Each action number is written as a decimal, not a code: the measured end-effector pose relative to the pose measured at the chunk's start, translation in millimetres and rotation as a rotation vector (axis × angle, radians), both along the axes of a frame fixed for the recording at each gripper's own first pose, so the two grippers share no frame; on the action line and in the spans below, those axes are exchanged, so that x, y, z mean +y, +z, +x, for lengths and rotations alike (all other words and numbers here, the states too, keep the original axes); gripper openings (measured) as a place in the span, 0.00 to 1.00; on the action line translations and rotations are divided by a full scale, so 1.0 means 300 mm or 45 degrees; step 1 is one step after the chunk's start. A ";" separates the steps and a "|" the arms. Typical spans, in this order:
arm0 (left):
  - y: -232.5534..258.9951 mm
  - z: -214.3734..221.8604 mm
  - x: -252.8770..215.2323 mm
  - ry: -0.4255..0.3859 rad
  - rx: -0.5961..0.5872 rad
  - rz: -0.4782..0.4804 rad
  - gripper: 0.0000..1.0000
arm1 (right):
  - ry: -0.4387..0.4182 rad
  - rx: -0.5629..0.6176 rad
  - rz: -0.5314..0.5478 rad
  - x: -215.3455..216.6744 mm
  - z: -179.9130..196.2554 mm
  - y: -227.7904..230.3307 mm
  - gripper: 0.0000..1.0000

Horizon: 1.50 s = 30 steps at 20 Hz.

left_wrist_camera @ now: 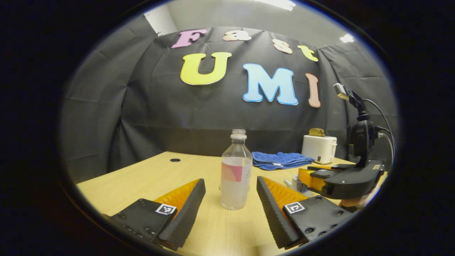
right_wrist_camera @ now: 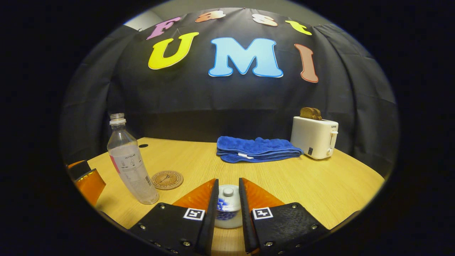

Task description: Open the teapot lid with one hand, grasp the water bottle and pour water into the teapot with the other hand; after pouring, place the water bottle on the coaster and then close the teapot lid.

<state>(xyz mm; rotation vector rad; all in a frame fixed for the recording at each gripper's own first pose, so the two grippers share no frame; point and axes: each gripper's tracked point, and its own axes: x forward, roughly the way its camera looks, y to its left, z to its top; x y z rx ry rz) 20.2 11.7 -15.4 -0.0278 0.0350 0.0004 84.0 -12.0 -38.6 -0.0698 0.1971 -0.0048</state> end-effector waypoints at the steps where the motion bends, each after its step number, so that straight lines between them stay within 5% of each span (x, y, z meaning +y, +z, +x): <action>1: -0.004 0.002 -0.006 -0.004 0.004 -0.001 1.00 | 0.004 0.000 -0.018 0.004 0.000 -0.003 0.33; 6: -0.007 0.007 -0.016 -0.015 0.010 0.006 1.00 | -0.003 -0.016 -0.006 0.004 -0.010 0.023 0.35; 7: -0.007 0.005 -0.016 -0.015 0.011 0.005 1.00 | 0.011 -0.008 0.014 0.000 0.011 0.001 0.10; 11: -0.015 0.009 -0.009 -0.010 0.017 0.006 1.00 | 0.012 -0.017 0.031 0.006 0.016 -0.009 0.12; 12: -0.016 0.012 -0.005 -0.007 0.021 0.012 1.00 | 0.014 -0.018 0.044 0.004 0.004 0.014 0.01; 21: -0.023 0.067 -0.026 -0.046 0.050 0.036 1.00 | -0.033 -0.229 0.046 -0.063 -0.024 0.167 0.00; 30: -0.052 0.202 -0.032 -0.060 0.108 0.029 0.99 | -0.078 -0.217 0.120 -0.152 -0.054 0.142 0.01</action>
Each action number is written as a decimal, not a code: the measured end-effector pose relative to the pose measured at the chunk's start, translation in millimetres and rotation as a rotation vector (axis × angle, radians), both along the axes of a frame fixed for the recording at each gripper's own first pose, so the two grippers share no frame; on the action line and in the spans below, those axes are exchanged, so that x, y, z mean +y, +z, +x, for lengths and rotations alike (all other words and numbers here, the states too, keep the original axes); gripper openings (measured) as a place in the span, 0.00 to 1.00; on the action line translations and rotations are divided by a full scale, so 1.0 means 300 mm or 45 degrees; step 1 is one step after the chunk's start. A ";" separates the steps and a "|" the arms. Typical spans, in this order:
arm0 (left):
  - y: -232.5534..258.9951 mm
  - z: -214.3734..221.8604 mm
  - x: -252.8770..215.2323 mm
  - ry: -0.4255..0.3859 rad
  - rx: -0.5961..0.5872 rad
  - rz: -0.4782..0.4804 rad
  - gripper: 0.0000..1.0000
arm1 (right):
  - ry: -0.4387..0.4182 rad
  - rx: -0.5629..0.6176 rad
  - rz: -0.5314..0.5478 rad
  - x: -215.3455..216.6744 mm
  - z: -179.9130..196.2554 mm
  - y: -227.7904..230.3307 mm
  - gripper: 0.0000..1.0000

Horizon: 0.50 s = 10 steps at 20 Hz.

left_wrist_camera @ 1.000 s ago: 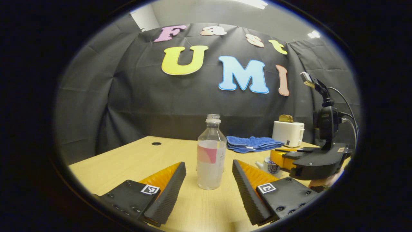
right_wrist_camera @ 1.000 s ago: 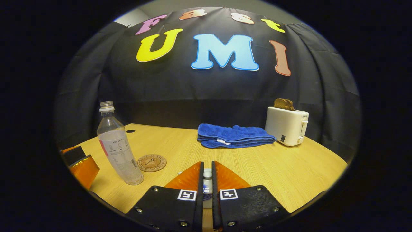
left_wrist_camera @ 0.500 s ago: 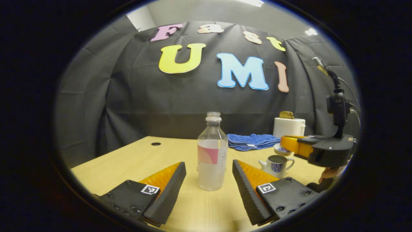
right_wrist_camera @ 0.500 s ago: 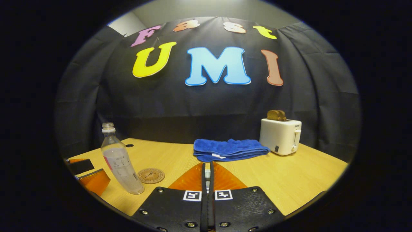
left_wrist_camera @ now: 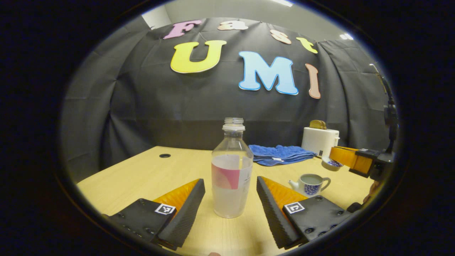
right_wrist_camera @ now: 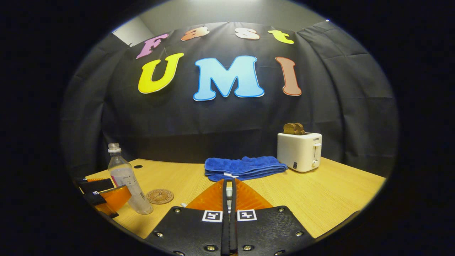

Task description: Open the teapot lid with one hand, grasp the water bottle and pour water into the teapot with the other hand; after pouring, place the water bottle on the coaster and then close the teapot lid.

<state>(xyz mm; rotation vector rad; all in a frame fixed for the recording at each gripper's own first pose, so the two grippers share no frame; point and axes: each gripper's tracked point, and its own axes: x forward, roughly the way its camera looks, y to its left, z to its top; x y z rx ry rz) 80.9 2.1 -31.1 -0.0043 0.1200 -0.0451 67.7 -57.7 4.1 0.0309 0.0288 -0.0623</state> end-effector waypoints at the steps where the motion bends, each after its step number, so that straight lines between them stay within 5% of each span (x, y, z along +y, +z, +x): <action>1: -0.014 0.015 -0.003 -0.001 0.009 0.009 1.00 | -0.001 0.002 0.013 -0.006 -0.004 0.001 0.01; 6: -0.016 0.069 -0.007 0.005 0.021 0.092 0.99 | -0.010 0.024 0.054 -0.036 -0.013 -0.021 0.01; 10: -0.017 0.085 0.001 0.010 0.020 0.165 0.85 | -0.019 0.014 0.071 -0.057 -0.023 -0.015 0.01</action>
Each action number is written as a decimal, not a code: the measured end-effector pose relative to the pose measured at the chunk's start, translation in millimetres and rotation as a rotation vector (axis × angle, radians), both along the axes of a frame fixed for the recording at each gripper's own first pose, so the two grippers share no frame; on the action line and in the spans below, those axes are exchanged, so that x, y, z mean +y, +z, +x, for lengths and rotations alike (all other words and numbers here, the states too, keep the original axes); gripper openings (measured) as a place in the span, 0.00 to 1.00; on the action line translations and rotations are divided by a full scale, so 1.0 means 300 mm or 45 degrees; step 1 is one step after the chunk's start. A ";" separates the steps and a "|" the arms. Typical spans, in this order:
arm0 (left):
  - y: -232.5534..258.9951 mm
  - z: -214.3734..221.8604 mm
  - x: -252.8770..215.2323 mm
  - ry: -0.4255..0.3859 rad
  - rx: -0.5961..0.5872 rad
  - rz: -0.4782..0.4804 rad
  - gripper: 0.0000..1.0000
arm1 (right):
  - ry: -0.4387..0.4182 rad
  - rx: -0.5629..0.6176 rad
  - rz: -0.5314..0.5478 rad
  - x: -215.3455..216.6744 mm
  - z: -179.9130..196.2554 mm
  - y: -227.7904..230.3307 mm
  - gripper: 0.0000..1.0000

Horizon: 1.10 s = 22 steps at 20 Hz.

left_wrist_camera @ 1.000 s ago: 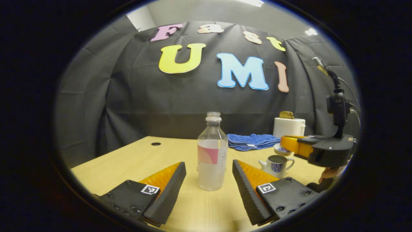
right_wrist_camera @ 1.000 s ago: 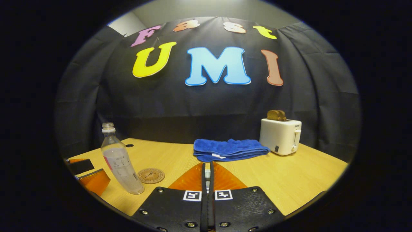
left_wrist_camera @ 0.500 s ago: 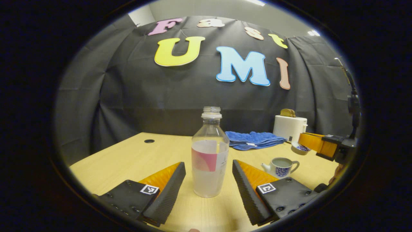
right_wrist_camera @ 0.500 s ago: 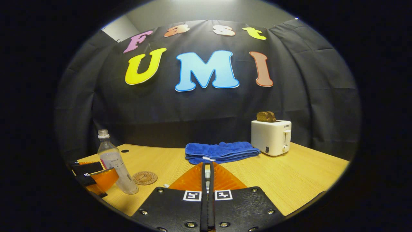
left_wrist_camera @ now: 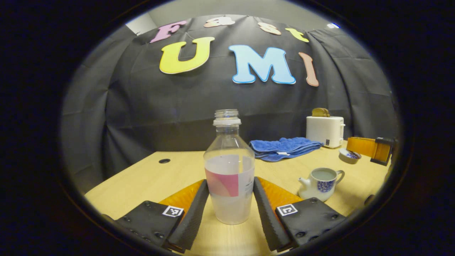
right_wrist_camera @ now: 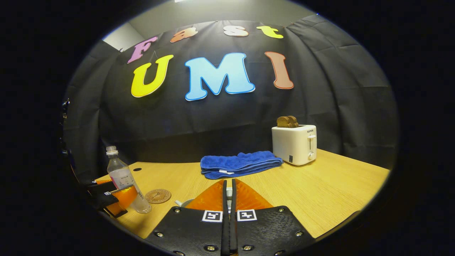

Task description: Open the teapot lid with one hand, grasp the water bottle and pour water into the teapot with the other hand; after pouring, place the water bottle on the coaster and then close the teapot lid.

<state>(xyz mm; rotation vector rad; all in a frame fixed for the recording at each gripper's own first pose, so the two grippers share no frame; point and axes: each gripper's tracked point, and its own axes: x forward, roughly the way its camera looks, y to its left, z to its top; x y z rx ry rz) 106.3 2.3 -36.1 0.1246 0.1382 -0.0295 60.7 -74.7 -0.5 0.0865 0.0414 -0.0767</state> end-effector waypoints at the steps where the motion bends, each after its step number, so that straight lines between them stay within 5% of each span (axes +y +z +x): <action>1: -0.001 0.000 0.007 0.008 0.001 0.023 0.84 | -0.002 0.000 0.000 -0.005 -0.001 0.000 0.01; 22: 0.094 0.004 -0.164 -0.218 -0.045 1.136 0.84 | -0.116 0.002 0.080 -0.221 -0.100 -0.048 0.01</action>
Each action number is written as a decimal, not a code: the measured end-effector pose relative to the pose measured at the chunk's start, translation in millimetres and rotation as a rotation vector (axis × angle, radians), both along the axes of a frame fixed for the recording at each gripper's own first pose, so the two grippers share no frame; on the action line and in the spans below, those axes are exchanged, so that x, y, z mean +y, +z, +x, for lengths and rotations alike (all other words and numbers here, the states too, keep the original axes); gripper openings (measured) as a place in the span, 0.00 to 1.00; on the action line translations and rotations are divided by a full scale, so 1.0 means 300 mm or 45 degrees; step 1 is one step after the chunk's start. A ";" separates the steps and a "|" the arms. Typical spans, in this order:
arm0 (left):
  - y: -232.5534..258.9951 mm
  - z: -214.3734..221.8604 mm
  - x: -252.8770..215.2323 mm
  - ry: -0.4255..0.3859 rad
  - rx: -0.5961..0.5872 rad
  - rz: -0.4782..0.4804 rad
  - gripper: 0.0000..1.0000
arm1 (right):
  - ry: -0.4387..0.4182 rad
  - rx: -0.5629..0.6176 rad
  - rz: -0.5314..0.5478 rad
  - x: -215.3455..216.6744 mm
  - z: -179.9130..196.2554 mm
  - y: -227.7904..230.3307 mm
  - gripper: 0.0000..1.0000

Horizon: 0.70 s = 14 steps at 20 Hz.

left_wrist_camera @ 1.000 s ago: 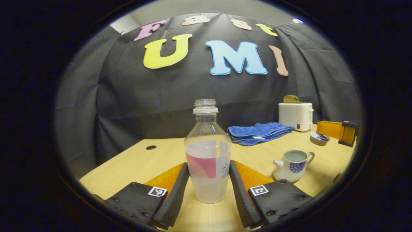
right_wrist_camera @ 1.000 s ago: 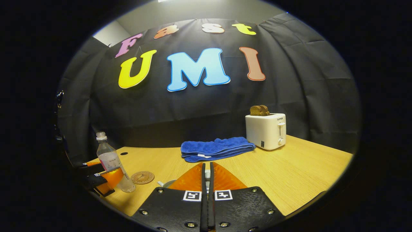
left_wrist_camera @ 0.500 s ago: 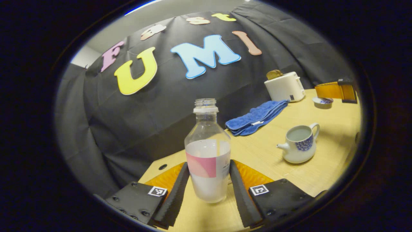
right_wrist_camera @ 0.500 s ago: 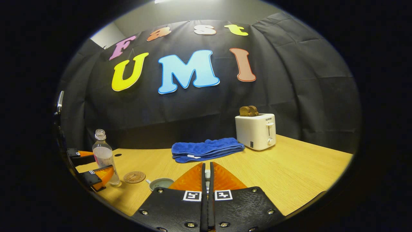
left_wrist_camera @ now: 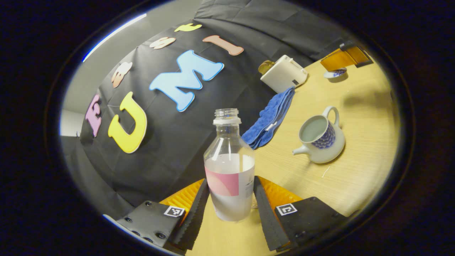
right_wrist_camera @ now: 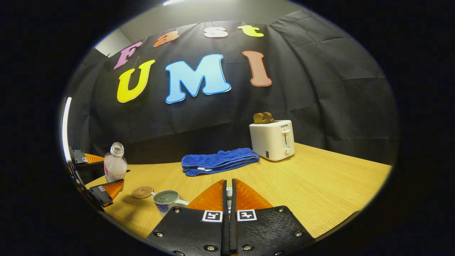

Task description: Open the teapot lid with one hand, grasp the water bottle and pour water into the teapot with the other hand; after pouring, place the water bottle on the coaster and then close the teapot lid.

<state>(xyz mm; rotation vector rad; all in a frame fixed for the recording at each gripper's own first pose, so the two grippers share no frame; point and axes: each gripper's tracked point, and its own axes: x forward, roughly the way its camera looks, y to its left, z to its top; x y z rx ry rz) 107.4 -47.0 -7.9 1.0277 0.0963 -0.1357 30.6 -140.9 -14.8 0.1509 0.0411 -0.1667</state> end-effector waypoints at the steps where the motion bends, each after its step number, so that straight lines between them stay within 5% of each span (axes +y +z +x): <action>1: 0.007 0.005 -0.004 -0.006 -0.006 0.061 0.84 | -0.003 -0.002 0.003 -0.007 -0.004 -0.001 0.01; 14: -0.010 0.008 -0.058 -0.097 -0.030 0.639 0.84 | 0.019 -0.036 0.051 -0.004 -0.022 0.016 0.00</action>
